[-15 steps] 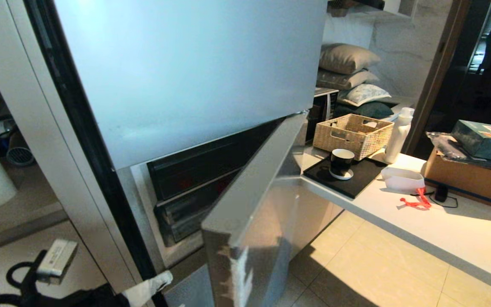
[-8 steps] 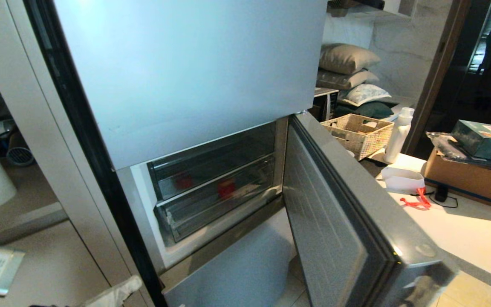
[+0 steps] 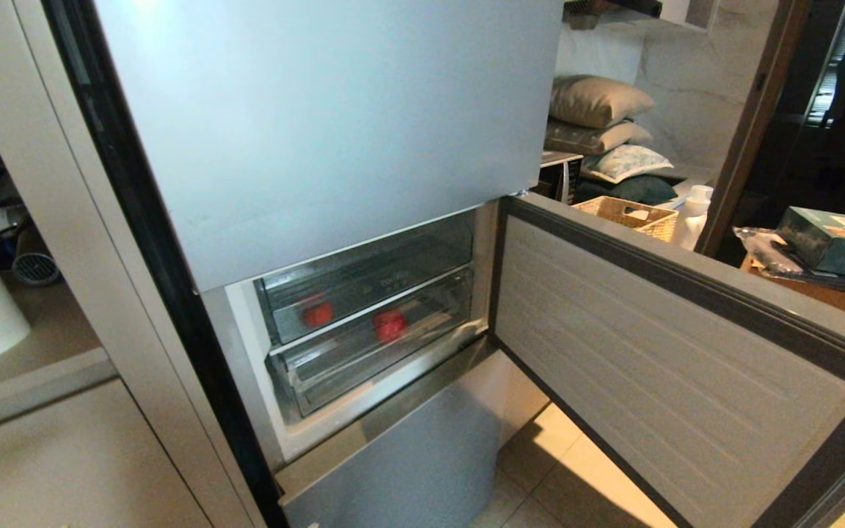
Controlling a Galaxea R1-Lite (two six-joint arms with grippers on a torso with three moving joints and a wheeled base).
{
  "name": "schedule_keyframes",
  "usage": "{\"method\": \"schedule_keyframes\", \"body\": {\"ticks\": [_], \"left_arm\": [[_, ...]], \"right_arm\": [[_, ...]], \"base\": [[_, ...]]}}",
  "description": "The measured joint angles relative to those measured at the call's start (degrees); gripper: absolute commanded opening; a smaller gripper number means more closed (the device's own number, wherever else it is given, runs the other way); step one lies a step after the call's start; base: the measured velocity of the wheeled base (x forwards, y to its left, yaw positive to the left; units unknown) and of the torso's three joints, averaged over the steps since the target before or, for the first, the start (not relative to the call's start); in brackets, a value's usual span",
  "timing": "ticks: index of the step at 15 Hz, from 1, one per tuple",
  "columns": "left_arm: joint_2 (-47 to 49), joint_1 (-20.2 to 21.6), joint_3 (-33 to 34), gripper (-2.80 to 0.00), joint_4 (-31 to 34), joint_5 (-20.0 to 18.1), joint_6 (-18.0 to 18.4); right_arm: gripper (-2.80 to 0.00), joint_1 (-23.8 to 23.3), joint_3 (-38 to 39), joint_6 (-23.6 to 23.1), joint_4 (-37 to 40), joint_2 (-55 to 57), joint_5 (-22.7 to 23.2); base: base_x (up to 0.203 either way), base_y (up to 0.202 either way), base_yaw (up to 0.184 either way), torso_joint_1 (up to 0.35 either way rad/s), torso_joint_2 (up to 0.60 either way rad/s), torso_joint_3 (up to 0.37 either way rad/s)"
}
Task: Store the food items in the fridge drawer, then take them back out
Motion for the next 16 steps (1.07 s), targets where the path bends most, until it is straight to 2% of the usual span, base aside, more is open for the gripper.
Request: {"method": "schedule_keyframes", "body": {"ticks": [1, 2, 5, 7, 8, 10, 13, 16], "left_arm": [[-2.9, 4.6, 1.0, -2.80, 2.0, -0.4, 0.1], [-5.1, 7.4, 1.8, -2.80, 4.3, -2.7, 0.2], [-8.3, 9.8, 2.7, -2.80, 11.3, -16.4, 3.5], [-9.1, 10.2, 3.0, -2.80, 14.3, -17.2, 9.4], [-9.4, 10.2, 3.1, -2.80, 14.7, -17.3, 10.7], [-8.4, 10.9, 3.0, -2.80, 15.0, -17.4, 10.9], [-8.3, 15.3, 3.0, -2.80, 15.2, -17.4, 10.9], [-15.9, 18.4, 3.0, -2.80, 15.1, -18.4, 11.9]], "right_arm": [[-2.80, 0.0, 0.0, 0.1, 0.0, 0.0, 0.0], [-2.80, 0.0, 0.0, 0.2, 0.0, 0.0, 0.0], [-2.80, 0.0, 0.0, 0.6, 0.0, 0.0, -0.1], [-2.80, 0.0, 0.0, 0.7, -0.1, 0.0, -0.1], [-2.80, 0.0, 0.0, 0.8, -0.1, 0.0, -0.1], [-2.80, 0.0, 0.0, 0.8, -0.2, 0.0, -0.1], [-2.80, 0.0, 0.0, 0.8, -0.1, 0.0, -0.1], [-2.80, 0.0, 0.0, 0.5, -0.2, 0.0, -0.1]], "base": [[0.000, 0.000, 0.000, 0.000, 0.00, 0.000], [0.000, 0.000, 0.000, 0.000, 0.00, 0.000], [0.000, 0.000, 0.000, 0.000, 0.00, 0.000], [0.000, 0.000, 0.000, 0.000, 0.00, 0.000], [0.000, 0.000, 0.000, 0.000, 0.00, 0.000], [0.000, 0.000, 0.000, 0.000, 0.00, 0.000], [0.000, 0.000, 0.000, 0.000, 0.00, 0.000], [0.000, 0.000, 0.000, 0.000, 0.00, 0.000]]}}
